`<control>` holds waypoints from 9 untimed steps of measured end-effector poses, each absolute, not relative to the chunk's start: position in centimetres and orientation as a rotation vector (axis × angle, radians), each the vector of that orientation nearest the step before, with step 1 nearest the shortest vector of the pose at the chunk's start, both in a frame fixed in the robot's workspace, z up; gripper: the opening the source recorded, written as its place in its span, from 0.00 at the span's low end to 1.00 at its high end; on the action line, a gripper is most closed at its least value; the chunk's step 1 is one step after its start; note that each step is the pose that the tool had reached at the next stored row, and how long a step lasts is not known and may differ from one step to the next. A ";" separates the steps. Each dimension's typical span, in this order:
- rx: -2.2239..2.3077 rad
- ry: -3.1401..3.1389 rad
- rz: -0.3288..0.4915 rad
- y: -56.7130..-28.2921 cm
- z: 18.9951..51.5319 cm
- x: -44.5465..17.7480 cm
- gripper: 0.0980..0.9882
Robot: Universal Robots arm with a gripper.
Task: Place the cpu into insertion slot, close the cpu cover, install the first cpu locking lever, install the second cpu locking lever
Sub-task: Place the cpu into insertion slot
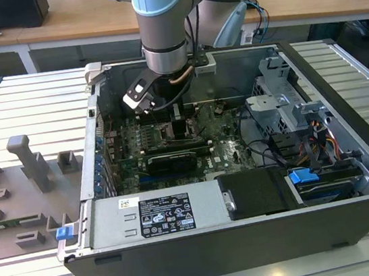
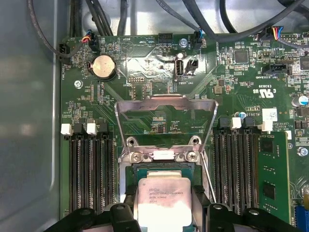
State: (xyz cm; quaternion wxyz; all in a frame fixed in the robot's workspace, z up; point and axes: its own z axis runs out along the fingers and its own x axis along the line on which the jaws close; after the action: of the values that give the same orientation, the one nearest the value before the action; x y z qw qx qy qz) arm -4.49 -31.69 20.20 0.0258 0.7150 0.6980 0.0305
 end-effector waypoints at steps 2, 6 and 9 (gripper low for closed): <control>2.205 2.163 0.094 -31.7 20.2 -4.5 0.48; 2.205 2.163 0.094 -31.7 20.1 -4.5 0.48; 2.204 2.163 0.093 -31.7 20.0 -4.4 0.48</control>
State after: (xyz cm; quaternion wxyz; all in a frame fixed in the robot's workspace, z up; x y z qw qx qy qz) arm -4.42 -31.69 20.05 0.0260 0.7133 0.6998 0.0302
